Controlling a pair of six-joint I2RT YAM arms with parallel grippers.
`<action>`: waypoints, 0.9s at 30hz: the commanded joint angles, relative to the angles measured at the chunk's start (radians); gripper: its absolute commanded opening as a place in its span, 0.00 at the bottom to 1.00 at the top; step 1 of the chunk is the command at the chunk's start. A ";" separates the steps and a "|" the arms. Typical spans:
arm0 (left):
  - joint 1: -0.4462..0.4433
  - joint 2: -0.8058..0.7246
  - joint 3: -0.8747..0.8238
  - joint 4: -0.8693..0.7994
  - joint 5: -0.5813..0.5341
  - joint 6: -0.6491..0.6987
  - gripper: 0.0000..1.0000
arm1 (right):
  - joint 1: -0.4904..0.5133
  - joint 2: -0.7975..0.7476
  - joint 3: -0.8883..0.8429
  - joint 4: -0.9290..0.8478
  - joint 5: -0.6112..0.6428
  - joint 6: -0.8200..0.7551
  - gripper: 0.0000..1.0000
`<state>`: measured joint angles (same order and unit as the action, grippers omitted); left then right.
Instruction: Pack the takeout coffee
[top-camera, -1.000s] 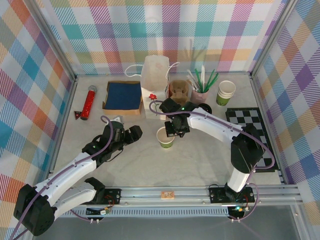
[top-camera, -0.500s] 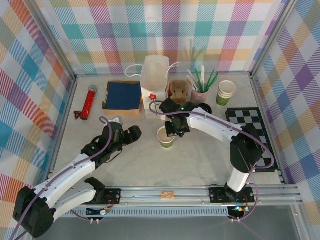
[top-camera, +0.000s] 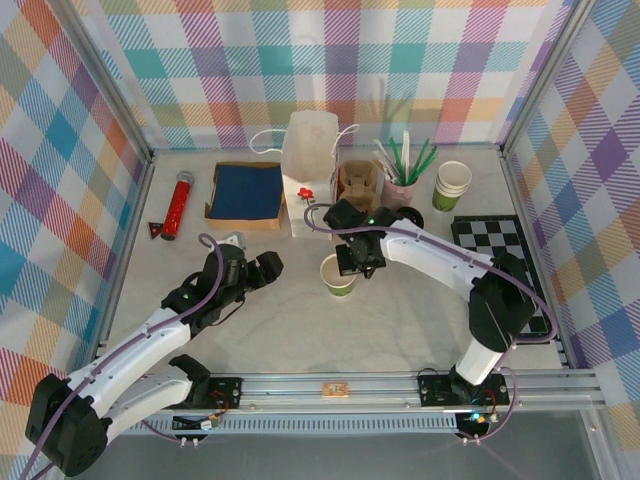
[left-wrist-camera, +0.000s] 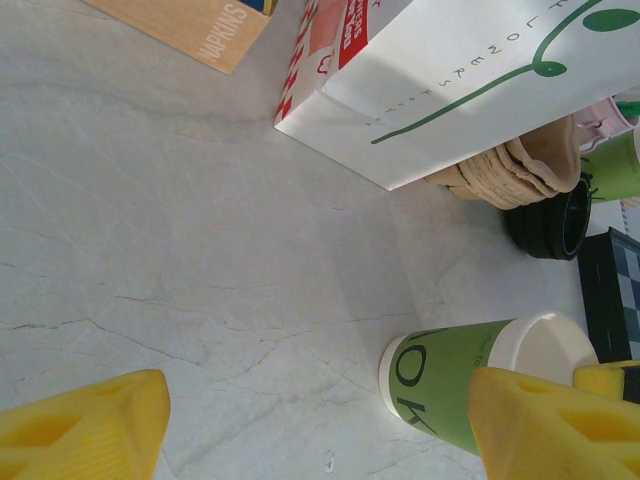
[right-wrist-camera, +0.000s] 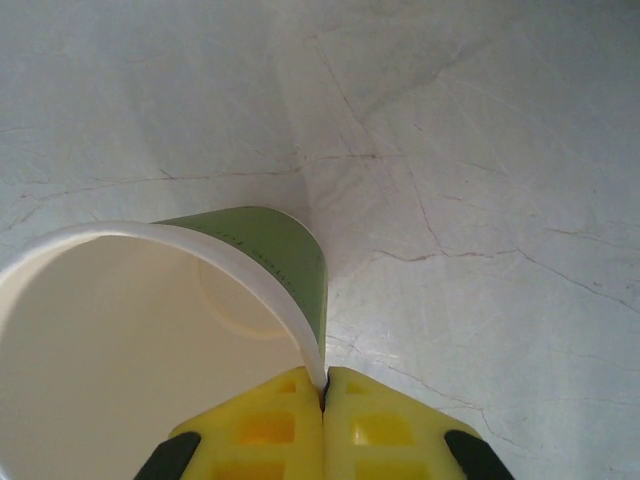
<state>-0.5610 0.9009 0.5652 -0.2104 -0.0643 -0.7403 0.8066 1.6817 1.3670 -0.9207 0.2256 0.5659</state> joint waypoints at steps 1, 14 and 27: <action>0.006 -0.002 0.004 0.001 0.000 0.012 0.78 | 0.006 -0.033 -0.024 -0.012 0.017 0.020 0.02; 0.006 0.014 0.049 -0.011 0.019 0.026 0.79 | 0.005 -0.066 -0.021 -0.054 0.044 0.037 0.31; 0.002 -0.022 0.089 -0.058 0.020 0.057 0.79 | -0.156 -0.192 0.015 -0.091 0.080 -0.077 0.47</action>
<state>-0.5613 0.8940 0.6201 -0.2371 -0.0601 -0.7094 0.7288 1.5352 1.3682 -1.0088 0.3031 0.5518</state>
